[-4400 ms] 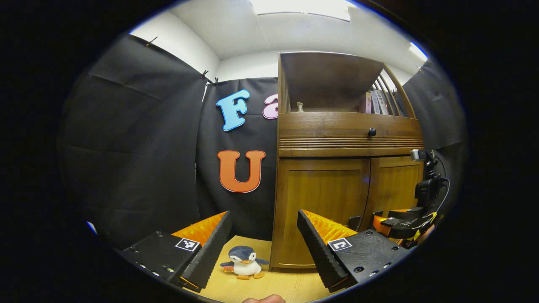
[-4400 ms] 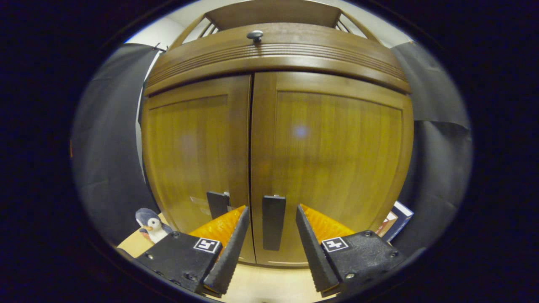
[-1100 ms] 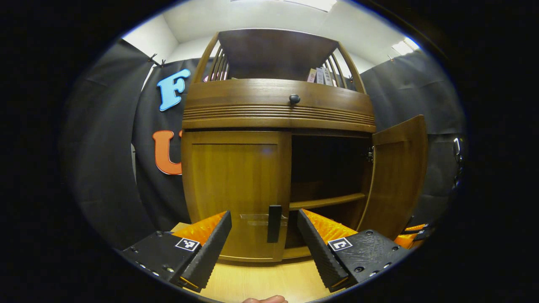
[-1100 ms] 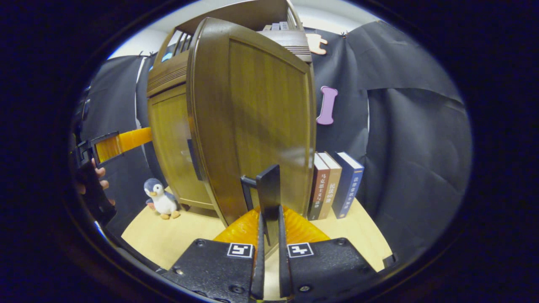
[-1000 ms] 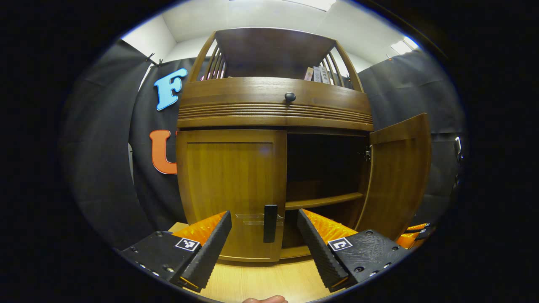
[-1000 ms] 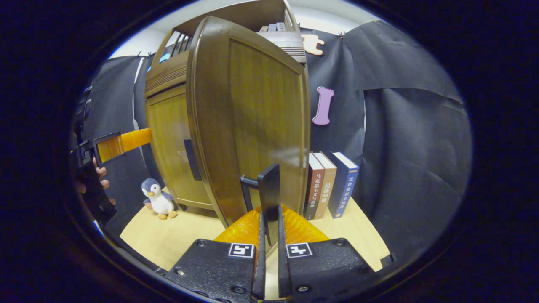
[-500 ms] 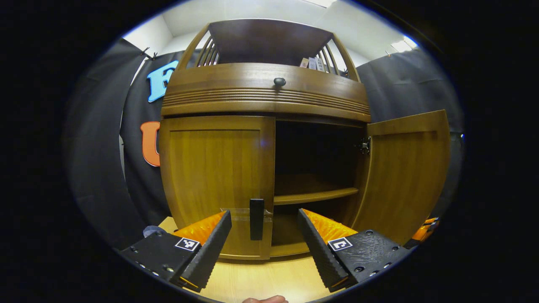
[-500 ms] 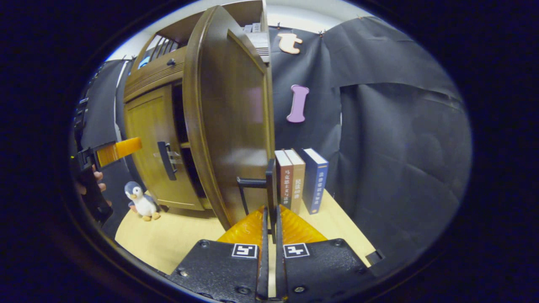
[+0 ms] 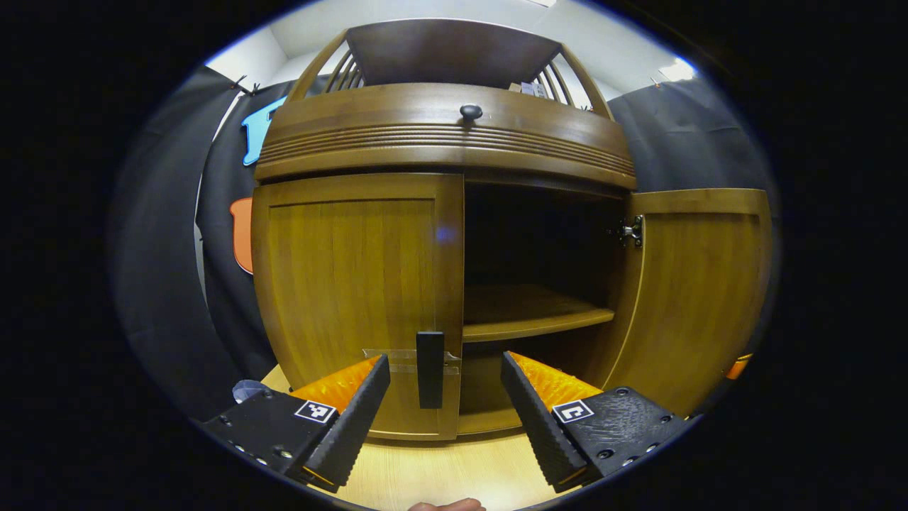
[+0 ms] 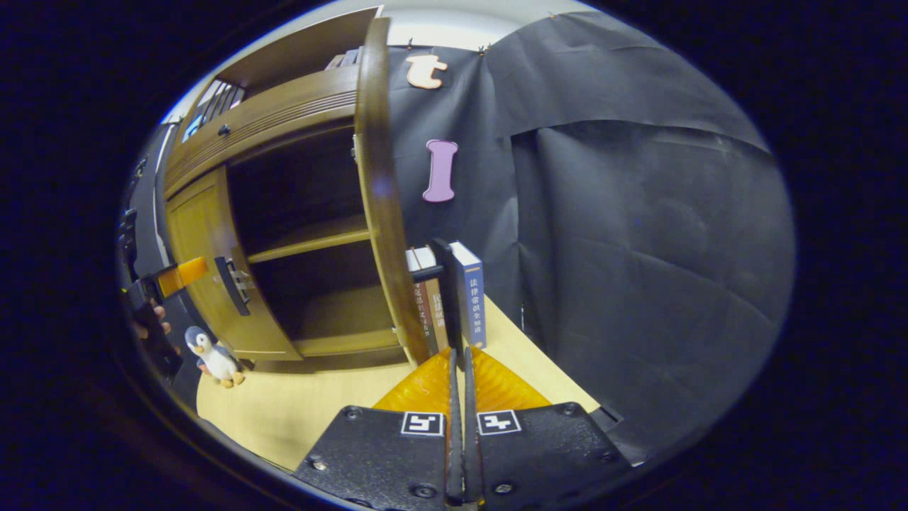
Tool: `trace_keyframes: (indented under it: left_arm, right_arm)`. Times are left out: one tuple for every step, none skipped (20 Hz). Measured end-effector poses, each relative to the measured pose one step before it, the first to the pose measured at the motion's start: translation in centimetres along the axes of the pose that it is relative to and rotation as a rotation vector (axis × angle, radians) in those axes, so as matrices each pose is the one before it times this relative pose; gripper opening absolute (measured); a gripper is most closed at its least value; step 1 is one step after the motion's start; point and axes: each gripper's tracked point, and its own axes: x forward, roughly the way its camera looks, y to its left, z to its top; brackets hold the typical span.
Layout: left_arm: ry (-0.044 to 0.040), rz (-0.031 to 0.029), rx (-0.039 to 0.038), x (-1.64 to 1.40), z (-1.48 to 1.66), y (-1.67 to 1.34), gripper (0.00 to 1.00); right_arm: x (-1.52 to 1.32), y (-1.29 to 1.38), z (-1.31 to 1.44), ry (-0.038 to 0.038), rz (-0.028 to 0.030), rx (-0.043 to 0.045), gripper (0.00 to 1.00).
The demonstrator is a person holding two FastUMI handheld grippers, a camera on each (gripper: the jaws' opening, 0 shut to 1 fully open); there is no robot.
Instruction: Open the right door of the double-door shoe cabinet with the right hand, and open the left door with the left hand.
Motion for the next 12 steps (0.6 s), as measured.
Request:
trace_keyframes:
  left_arm:
    - [0.00710,0.00171,0.00137,0.543,-0.194,0.050,0.95]
    - [0.00932,0.00151,0.00022,0.556,-0.226,0.090,0.95]
    - [0.01381,0.00197,-0.00255,0.577,-0.387,-0.005,0.95]
    - [0.01625,-0.00107,-0.00617,0.612,-0.476,-0.018,0.95]
    - [0.01664,-0.00422,-0.00532,0.709,-0.642,-0.008,0.95]
    - [0.01452,-0.00443,-0.00143,0.772,-0.470,0.011,0.95]
    - [0.01575,0.00477,0.00483,0.794,-0.430,0.139,0.95]
    - [0.01715,0.00094,0.00286,0.639,-0.525,0.181,0.95]
    - [0.01696,0.00938,-0.00454,0.739,-0.698,0.402,0.95]
    - [0.01682,0.00517,-0.01209,0.855,-0.423,0.231,0.95]
    - [0.00889,0.00110,-0.01288,0.527,-0.287,0.170,0.95]
    - [0.00354,0.00527,-0.00448,0.454,-0.177,0.384,0.95]
  right_arm:
    - [-0.139,-0.205,-0.156,-0.00364,-0.00683,-0.00136,0.05]
    - [-0.387,-0.318,-0.038,-0.00634,-0.00643,-0.00126,0.05]
    - [-0.615,-0.194,-0.007,-0.00852,-0.00225,-0.00006,0.05]
    - [-0.407,-0.216,0.236,-0.01108,-0.00478,0.00176,0.05]
    - [-0.270,-0.092,0.147,-0.01519,-0.00100,0.00360,0.05]
    - [-0.344,-0.112,0.435,-0.01854,-0.00333,0.00585,0.05]
    - [-0.438,-0.130,0.244,-0.01905,-0.00363,0.00725,0.05]
    - [-0.306,-0.023,0.464,-0.01788,-0.00247,0.00720,0.04]
    - [-0.295,0.041,0.384,-0.01675,-0.00008,0.00512,0.05]
    - [-0.309,-0.096,0.426,-0.01932,-0.00447,0.00349,0.05]
    - [-0.340,0.110,0.317,-0.01553,-0.00129,-0.00119,0.05]
    - [-0.234,-0.050,0.458,-0.01378,-0.00707,-0.00504,0.04]
